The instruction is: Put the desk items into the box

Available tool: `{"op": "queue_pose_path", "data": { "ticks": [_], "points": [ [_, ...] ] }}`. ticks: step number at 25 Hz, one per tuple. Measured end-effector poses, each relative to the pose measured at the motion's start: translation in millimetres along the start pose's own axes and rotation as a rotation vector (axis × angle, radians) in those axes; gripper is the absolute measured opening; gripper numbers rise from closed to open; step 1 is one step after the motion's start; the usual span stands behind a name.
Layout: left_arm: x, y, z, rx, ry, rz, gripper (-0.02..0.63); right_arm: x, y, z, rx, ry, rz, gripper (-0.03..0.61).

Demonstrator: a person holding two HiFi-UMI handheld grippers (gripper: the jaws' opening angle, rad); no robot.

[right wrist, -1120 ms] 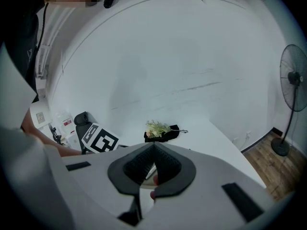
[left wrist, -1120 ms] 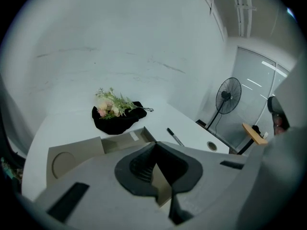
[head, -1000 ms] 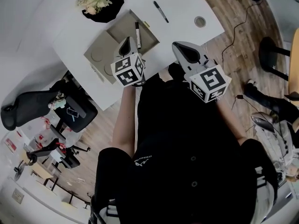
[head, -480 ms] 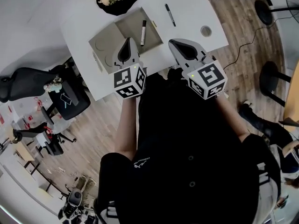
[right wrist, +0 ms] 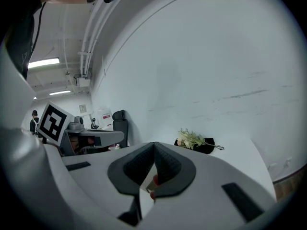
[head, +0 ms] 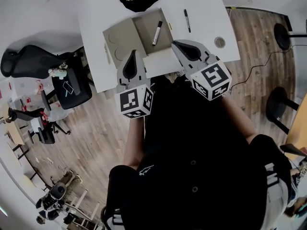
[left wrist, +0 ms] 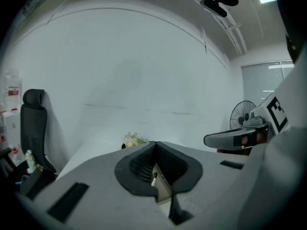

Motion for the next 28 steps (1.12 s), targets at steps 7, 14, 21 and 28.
{"op": "queue_pose_path", "data": {
  "ticks": [7,14,21,28],
  "points": [
    [-0.3,-30.3,13.8,-0.061,0.01,0.068,0.008,-9.7,4.6,-15.9,-0.066,-0.046,0.036,-0.002],
    [-0.2,-41.8,15.4,-0.09,0.007,0.089,0.008,-21.2,0.0,-18.2,-0.079,-0.079,0.075,-0.002],
    [-6.9,-35.2,22.7,-0.094,0.01,0.126,0.008,-25.2,-0.4,-15.5,-0.072,-0.103,0.098,-0.002],
    [-9.9,-29.4,23.0,-0.094,0.037,0.127,0.008,-30.5,1.1,-13.2,-0.07,-0.114,0.134,-0.002]
  ]
}}
Point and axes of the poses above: the fingertips, and each gripper's own axes: y forward along the fingers, z to its right, x out of its underside, the point moved 8 cm from there along -y, backward along the fingers, and after that the axes turned 5 degrees about x, right-handed, at the moved point
